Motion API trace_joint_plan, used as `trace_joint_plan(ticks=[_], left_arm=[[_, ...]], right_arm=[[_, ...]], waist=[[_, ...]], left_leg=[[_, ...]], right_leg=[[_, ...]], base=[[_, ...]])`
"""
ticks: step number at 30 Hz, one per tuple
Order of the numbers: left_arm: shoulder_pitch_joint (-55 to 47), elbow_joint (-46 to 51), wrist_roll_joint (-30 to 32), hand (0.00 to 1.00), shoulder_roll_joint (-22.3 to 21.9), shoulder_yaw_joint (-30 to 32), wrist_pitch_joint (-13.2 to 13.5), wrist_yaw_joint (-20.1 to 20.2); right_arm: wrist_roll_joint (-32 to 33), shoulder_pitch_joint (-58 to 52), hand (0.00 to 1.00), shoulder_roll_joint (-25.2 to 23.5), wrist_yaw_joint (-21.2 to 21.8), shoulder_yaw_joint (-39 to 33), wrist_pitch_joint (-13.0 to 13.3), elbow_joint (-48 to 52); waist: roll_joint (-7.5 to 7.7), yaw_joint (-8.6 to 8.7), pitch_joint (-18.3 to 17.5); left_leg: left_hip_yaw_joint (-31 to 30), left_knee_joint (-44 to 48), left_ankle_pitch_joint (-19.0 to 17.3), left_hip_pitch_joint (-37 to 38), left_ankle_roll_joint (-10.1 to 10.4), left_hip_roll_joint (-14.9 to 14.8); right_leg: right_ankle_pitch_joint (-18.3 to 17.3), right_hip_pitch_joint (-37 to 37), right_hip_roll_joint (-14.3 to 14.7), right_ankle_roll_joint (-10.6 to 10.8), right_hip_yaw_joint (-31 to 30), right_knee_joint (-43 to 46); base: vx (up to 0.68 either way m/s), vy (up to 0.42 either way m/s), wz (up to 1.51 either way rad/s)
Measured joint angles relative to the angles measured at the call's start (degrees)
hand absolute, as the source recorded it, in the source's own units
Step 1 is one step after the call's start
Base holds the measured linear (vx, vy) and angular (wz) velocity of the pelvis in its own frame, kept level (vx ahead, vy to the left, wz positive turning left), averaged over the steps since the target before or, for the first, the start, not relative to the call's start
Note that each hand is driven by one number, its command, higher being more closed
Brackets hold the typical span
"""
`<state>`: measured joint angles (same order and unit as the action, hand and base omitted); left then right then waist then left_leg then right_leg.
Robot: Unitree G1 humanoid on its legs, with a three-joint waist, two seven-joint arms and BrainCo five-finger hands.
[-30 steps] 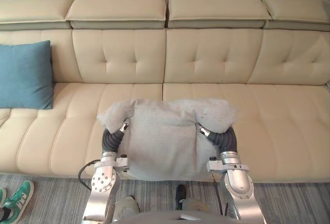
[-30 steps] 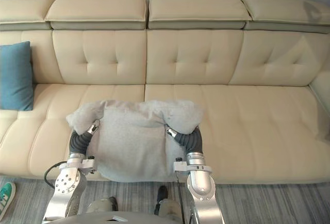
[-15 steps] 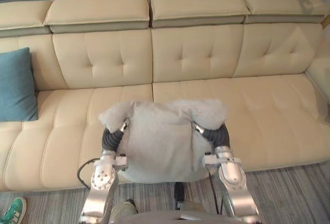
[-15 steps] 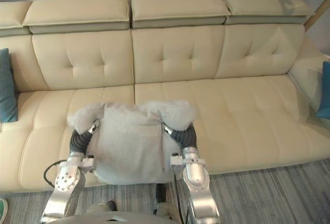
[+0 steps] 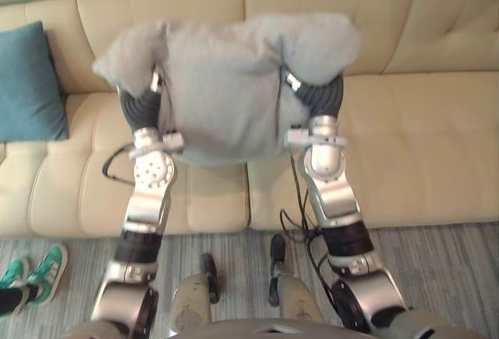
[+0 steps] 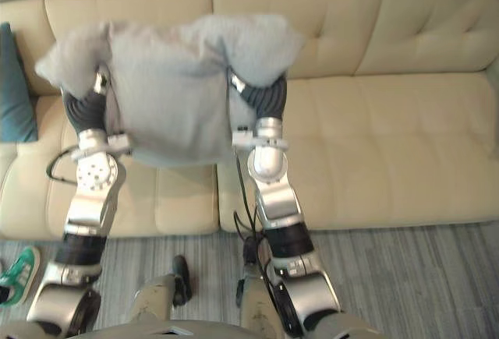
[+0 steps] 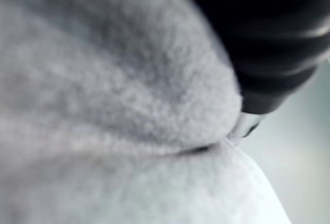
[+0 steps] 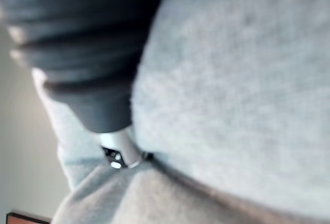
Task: Pick up cushions and gather them together orderly.
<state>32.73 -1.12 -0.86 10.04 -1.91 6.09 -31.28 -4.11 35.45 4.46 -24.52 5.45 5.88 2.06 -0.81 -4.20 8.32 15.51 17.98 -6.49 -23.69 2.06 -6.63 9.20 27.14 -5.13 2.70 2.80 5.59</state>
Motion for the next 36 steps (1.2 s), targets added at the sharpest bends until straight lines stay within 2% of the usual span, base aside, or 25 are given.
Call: trace_joint_plan(ticks=[2,8,13,16,20,21,22,23,26,34,36], left_arm=[[8.9,-4.2,0.0,1.0,1.4,0.2,0.0,-1.3],[25.0,-12.7,-0.2,1.0,4.9,0.6,0.0,-2.6],[31.8,-16.8,-1.5,1.0,5.3,0.8,0.0,-2.4],[34.0,-18.3,-2.4,1.0,5.4,0.8,0.1,-2.1],[36.0,-20.4,-2.4,1.0,5.6,1.7,0.0,-2.0],[36.3,-20.6,-2.4,1.0,5.7,2.1,0.0,-2.0],[36.4,-20.8,-2.4,1.0,5.7,2.1,0.0,-2.0],[36.4,-21.6,-2.4,0.0,5.7,2.3,0.0,-2.0],[36.4,-23.2,-2.4,0.0,5.6,3.2,-0.1,-2.1],[36.4,-23.4,-3.6,0.0,5.9,4.9,-0.3,-2.1],[36.4,-24.9,-3.6,0.0,7.1,5.3,-0.4,-1.7]], right_arm=[[-0.6,7.1,1.0,0.2,-2.2,-2.5,0.0,-2.5],[-0.7,19.6,1.0,0.8,-6.0,-6.5,-1.1,-3.4],[-0.7,25.0,1.0,1.2,-6.9,-8.9,-2.1,-3.4],[-0.6,26.9,1.0,2.9,-7.0,-9.1,-2.5,-3.7],[-0.5,33.2,1.0,3.5,-6.9,-10.3,-3.2,-10.6],[-0.5,33.7,0.0,3.6,-6.9,-10.3,-3.2,-10.7],[-0.4,33.9,0.0,3.6,-6.9,-10.3,-3.2,-11.1],[-0.2,34.7,0.0,4.0,-6.9,-10.4,-3.3,-12.9],[0.5,36.4,0.0,5.6,-6.9,-10.8,-3.9,-16.6],[2.7,37.4,0.0,8.1,-7.1,-11.4,-4.4,-16.8],[4.6,38.8,0.0,8.5,-7.1,-11.4,-4.6,-19.6]], waist=[[-0.59,-0.37,1.5],[-0.66,-0.4,6.1],[-0.77,-0.16,9.3],[-0.82,-0.16,9.4],[-0.91,0.3,11.0],[-0.87,0.32,11.4],[-0.88,0.33,11.4],[-0.88,0.34,11.4],[-0.9,0.5,11.5],[-0.9,0.56,11.5],[-0.9,0.99,11.5]], left_leg=[[-1.4,-0.5,1.9,-3.0,0.0,0.3],[-3.1,-6.0,7.0,-7.7,0.7,1.1],[-3.2,-10.6,10.2,-9.8,1.3,1.2],[-3.1,-13.0,11.8,-12.2,1.5,1.1],[-2.9,-16.1,13.6,-13.1,1.8,1.1],[-2.9,-17.2,14.2,-13.7,2.1,1.0],[-2.9,-17.4,14.4,-13.9,2.2,1.0],[-2.9,-17.4,14.4,-14.4,2.2,1.0],[-2.9,-18.1,14.7,-15.4,2.7,0.9],[-2.8,-18.5,15.1,-15.3,3.0,0.8],[-2.8,-18.4,15.1,-14.7,3.0,0.8]], right_leg=[[0.2,2.8,-0.6,-0.2,1.2,0.9],[1.1,8.9,-0.8,-1.2,2.8,0.9],[2.4,12.0,-0.3,-1.6,2.8,-0.9],[3.2,15.1,-0.2,-1.9,2.7,-1.5],[3.9,17.0,0.2,-2.1,2.6,-2.7],[4.0,17.9,0.4,-2.2,2.7,-2.9],[4.0,18.2,0.4,-2.2,2.7,-2.9],[4.0,18.7,0.5,-2.2,2.7,-3.0],[4.0,19.6,0.5,-2.2,2.9,-3.5],[4.0,19.9,0.6,-2.2,2.7,-3.1],[4.0,19.6,0.6,-2.2,2.7,-2.5]], base=[[-0.07,-0.059,0.33],[-0.01,-0.06,0.22],[0.01,-0.039,0.07],[0.0,-0.012,0.02],[0.0,0.0,0.0],[0.0,0.0,0.0],[0.0,0.0,0.0],[0.0,0.0,0.0],[0.0,0.0,0.03],[0.0,0.0,0.0],[0.0,0.0,0.0]])
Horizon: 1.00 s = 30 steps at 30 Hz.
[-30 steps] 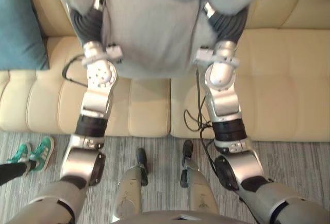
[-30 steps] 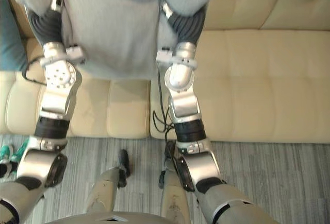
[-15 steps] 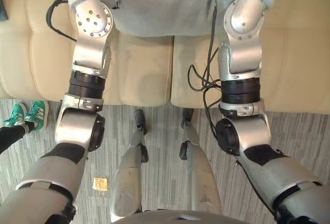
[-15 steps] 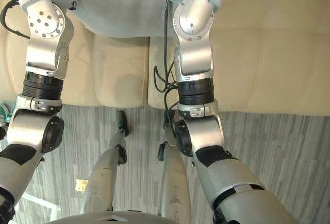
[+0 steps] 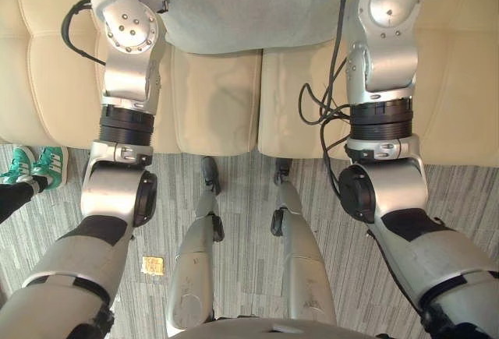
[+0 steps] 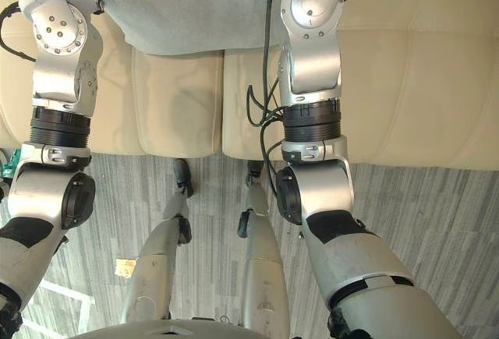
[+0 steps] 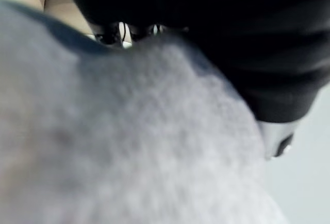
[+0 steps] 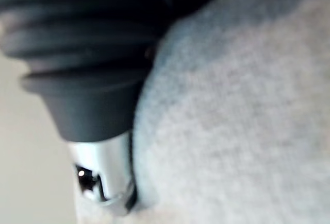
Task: Pick up cushions and gather them together orderly.
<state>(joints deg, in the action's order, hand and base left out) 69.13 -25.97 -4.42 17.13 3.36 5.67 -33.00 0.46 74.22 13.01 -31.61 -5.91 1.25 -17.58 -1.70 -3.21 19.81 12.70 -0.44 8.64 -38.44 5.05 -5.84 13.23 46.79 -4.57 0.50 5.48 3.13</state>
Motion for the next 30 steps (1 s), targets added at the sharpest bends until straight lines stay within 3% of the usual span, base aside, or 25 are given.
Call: trace_joint_plan(ticks=[8,19,24,30], left_arm=[[2.4,-4.5,-3.0,0.0,4.0,-0.3,-0.4,2.8],[3.2,-10.2,-5.9,0.0,15.3,1.2,-0.9,8.8],[1.7,-11.1,-6.8,0.0,19.1,1.9,-0.7,10.2],[-5.3,-9.5,-7.7,0.0,18.9,5.0,-0.7,10.9]], right_arm=[[8.8,6.1,0.0,4.9,0.4,1.1,-0.1,-4.1],[19.8,4.9,0.0,19.9,3.1,1.0,1.7,-8.0],[20.9,1.0,0.0,21.9,4.9,0.8,2.4,-8.2],[21.9,-4.7,0.0,21.9,6.2,0.8,2.4,-6.8]], waist=[[0.0,0.01,0.0],[0.02,1.1,0.0],[0.02,1.56,0.0],[0.04,1.92,0.0]], left_leg=[[-0.2,0.3,0.3,0.8,-0.4,0.0],[-0.1,0.1,0.5,4.9,-0.5,0.1],[0.3,-0.8,0.6,5.8,-0.7,0.2],[1.3,-0.8,0.6,6.0,-0.7,-0.2]], right_leg=[[0.0,-1.0,0.0,0.0,0.1,0.4],[0.0,-5.0,0.1,0.0,-0.1,0.3],[0.5,-5.6,0.3,0.0,-0.5,-0.4],[1.9,-6.7,0.7,0.2,-1.6,-3.3]], base=[[-0.01,-0.015,0.02],[0.0,-0.006,-0.01],[-0.01,-0.012,-0.05],[-0.01,-0.007,-0.07]])
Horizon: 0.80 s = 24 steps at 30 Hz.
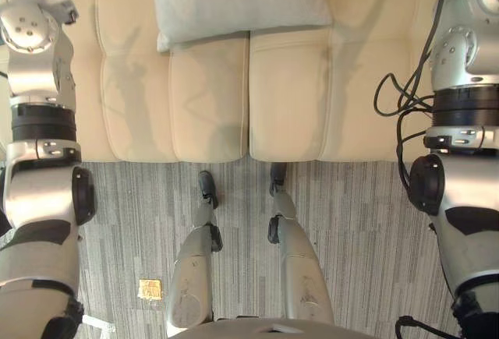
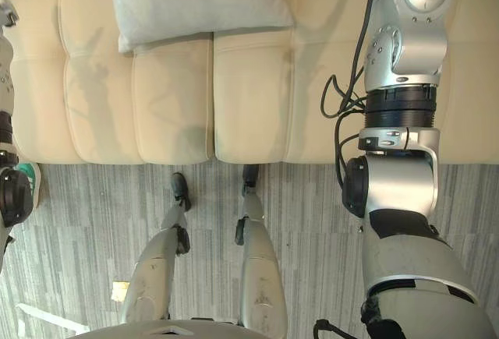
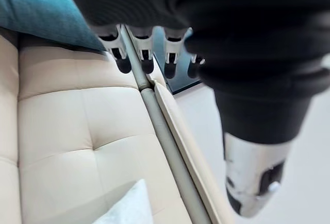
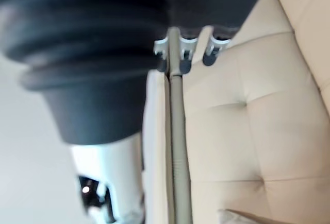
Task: Pick up cushions and gather them together orderly.
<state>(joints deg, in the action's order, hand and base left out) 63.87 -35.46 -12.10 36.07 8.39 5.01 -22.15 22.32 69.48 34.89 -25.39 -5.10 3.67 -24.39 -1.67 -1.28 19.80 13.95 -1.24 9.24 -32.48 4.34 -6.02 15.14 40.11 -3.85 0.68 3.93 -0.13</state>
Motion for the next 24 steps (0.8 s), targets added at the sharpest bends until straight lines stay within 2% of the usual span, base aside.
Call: trace_joint_plan(ticks=[2,4,7,8,9,11,12,15,18,19,21,24], left_arm=[[-5.8,5.9,-0.2,0.0,-0.8,2.3,0.2,-0.3],[-12.9,12.5,-0.2,0.0,-3.4,4.9,0.9,-1.4],[-25.5,21.5,-0.1,0.0,-11.9,7.6,2.0,-1.5],[-32.3,24.4,-0.2,0.0,-16.4,7.7,2.4,-1.4],[-34.7,25.5,-0.1,0.0,-17.9,7.7,2.5,-1.4],[-43.6,27.6,-0.2,0.0,-24.0,7.4,2.7,-1.0],[-48.4,27.2,-0.2,0.0,-27.8,7.2,2.7,0.1],[-55.9,24.1,-1.8,0.0,-33.5,6.3,2.6,2.7],[-61.0,20.2,-2.4,0.0,-35.7,4.0,2.5,4.6],[-63.3,17.2,-2.2,0.0,-36.1,2.6,2.2,6.2],[-65.6,14.0,-1.5,0.0,-36.5,1.8,2.1,7.8],[-69.1,5.9,2.8,0.0,-37.3,1.6,0.7,10.5]], right_arm=[[-0.2,-6.6,0.0,-0.2,0.6,-0.3,0.0,5.3],[-2.6,-14.6,0.0,-1.8,1.2,-2.0,-0.1,11.4],[-6.3,-28.1,0.0,-6.8,1.4,-5.9,-0.1,20.0],[-8.6,-34.8,0.0,-9.8,1.6,-7.4,-0.1,23.7],[-9.5,-37.0,0.0,-10.8,1.6,-7.5,-0.1,25.1],[-12.0,-45.6,0.0,-15.5,2.9,-7.3,0.2,28.9],[-13.3,-50.2,0.0,-19.0,4.3,-6.7,0.2,29.6],[-13.6,-58.8,0.0,-25.5,7.4,-3.9,0.2,29.4],[-13.9,-65.0,0.0,-28.3,9.8,0.0,0.7,28.4],[-15.8,-67.7,0.0,-29.1,11.4,1.7,0.9,26.2],[-18.1,-70.9,0.0,-30.1,12.9,3.3,1.1,23.6],[-22.5,-75.8,0.0,-31.5,16.1,4.7,1.0,16.2]], waist=[[0.0,-0.02,0.0],[0.0,-0.03,0.0],[0.02,-0.14,0.0],[0.04,-0.12,-0.1],[0.04,-0.1,-0.2],[0.06,-0.14,-0.4],[0.07,-0.29,-0.4],[0.12,-0.79,-2.5],[0.27,-1.0,-4.3],[0.25,-1.11,-6.5],[0.39,-1.11,-8.2],[0.37,-1.36,-12.0]], left_leg=[[0.1,0.0,-0.2,0.6,0.2,-0.3],[0.1,0.1,-0.4,1.6,0.5,-0.6],[-0.2,0.0,-1.2,4.6,0.5,-0.9],[-0.6,0.0,-1.5,6.2,0.5,-0.9],[-0.7,0.0,-1.7,6.7,0.5,-0.9],[-1.2,0.0,-1.9,8.5,0.5,-1.1],[-1.2,0.0,-2.3,9.7,0.5,-1.2],[-1.2,0.0,-2.5,11.5,0.5,-1.3],[-1.1,0.2,-3.3,14.8,0.6,-1.4],[-1.1,0.3,-4.0,16.4,0.5,-1.4],[-1.0,1.2,-5.3,18.3,0.4,-1.4],[0.1,3.2,-8.0,21.2,0.6,-1.5]], right_leg=[[0.1,-0.7,0.3,0.0,0.0,-0.6],[0.1,-2.0,0.6,0.0,0.0,-0.8],[-0.7,-5.1,1.0,0.1,0.1,-0.8],[-1.6,-6.8,1.1,0.2,0.3,-0.6],[-2.0,-7.4,1.1,0.1,0.3,-0.5],[-3.1,-9.1,1.3,0.1,0.5,0.1],[-4.1,-10.2,1.3,0.1,0.7,0.6],[-4.8,-11.6,1.4,0.3,0.8,1.2],[-5.5,-14.8,1.5,0.3,0.9,1.3],[-6.1,-16.4,1.5,0.6,0.9,1.3],[-6.6,-18.4,1.5,0.9,0.4,1.4],[-7.2,-21.6,1.5,1.2,-0.5,0.9]], base=[[0.0,-0.019,-0.05],[0.01,-0.022,-0.05],[0.01,-0.01,0.0],[0.01,-0.013,0.08],[0.02,-0.016,0.1],[0.03,-0.015,0.08],[0.04,-0.015,0.05],[0.03,-0.007,-0.01],[0.05,-0.006,-0.03],[0.08,0.004,-0.09],[0.08,0.013,-0.13],[0.05,0.02,-0.23]])
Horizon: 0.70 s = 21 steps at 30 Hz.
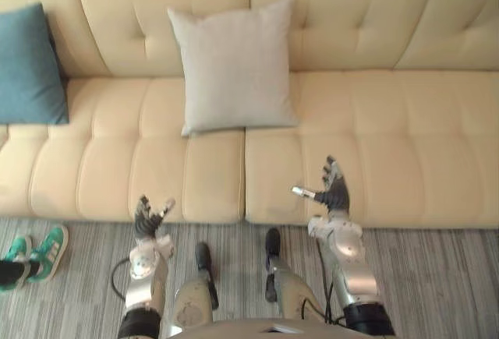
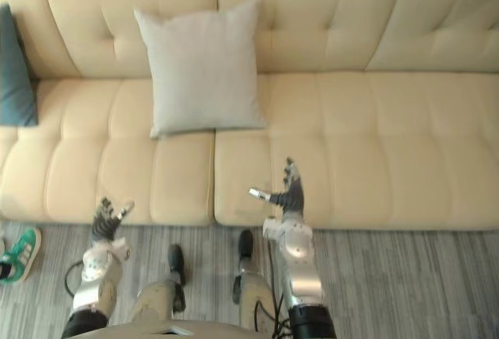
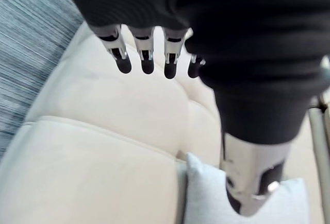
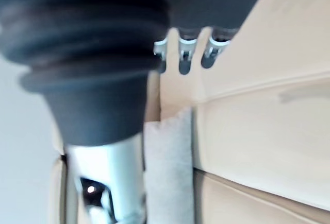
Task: Pick up cushions and gather them together orderly.
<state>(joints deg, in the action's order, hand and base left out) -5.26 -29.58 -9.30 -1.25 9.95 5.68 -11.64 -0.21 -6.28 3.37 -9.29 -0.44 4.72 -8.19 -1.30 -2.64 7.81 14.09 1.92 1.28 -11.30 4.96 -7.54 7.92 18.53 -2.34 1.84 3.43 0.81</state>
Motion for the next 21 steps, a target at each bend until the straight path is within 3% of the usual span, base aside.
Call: trace_joint_plan(ticks=[11,21], left_arm=[[-2.0,-22.3,12.0,0.0,0.6,2.6,-2.1,3.7],[-2.5,-23.9,13.4,0.0,2.3,4.3,-2.1,3.7]], right_arm=[[-4.9,-2.5,0.0,-0.5,4.1,-5.1,-2.5,-31.5],[-6.8,-1.7,0.0,-0.5,4.2,-6.6,-2.8,-36.1]], waist=[[1.59,1.41,-5.4],[3.03,1.63,-5.4]], left_leg=[[1.4,-0.3,-2.8,7.8,0.1,1.2],[3.1,3.3,-6.2,10.7,-1.0,3.0]], right_leg=[[1.2,-8.7,-0.3,1.2,-3.4,-5.4],[1.9,-10.3,-0.9,2.6,-8.2,-3.7]], base=[[0.04,0.028,-0.12],[0.0,0.047,-0.22]])
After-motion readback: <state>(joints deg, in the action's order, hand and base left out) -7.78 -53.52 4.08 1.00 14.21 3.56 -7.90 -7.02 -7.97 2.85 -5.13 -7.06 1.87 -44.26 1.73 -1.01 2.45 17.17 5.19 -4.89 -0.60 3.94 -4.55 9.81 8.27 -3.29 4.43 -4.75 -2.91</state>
